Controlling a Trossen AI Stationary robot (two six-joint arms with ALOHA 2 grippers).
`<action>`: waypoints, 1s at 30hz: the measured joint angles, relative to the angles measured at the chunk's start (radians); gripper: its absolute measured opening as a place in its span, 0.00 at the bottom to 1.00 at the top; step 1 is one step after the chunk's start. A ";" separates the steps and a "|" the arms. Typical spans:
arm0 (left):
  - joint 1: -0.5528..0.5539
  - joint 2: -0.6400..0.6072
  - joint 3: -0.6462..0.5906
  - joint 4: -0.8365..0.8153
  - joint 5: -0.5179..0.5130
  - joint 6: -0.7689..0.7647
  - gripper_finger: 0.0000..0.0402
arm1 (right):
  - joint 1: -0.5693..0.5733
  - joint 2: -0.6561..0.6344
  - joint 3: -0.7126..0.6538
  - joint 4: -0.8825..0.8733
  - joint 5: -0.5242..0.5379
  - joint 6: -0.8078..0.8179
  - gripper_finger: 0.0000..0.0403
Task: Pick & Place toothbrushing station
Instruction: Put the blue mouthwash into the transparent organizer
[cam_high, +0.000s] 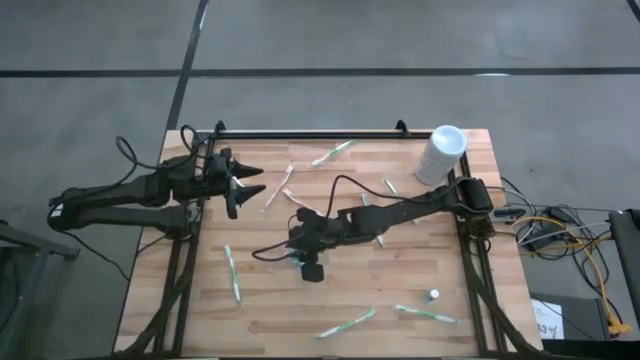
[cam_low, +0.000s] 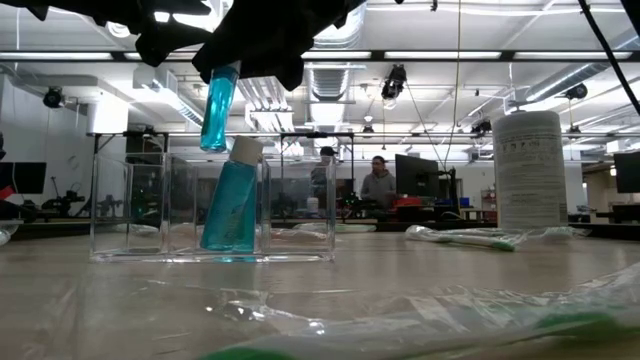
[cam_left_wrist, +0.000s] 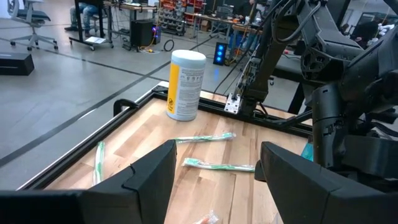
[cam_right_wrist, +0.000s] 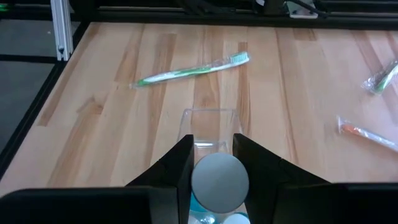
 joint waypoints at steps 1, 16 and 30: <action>0.000 0.000 0.000 0.000 0.000 0.000 0.60 | 0.000 0.000 0.000 0.000 0.000 0.012 0.24; 0.000 0.000 0.000 0.000 0.003 0.000 0.60 | 0.000 0.000 -0.004 0.001 0.000 0.023 0.32; 0.000 0.000 0.000 0.000 0.003 0.000 0.60 | 0.000 -0.005 -0.005 -0.002 0.008 0.021 0.31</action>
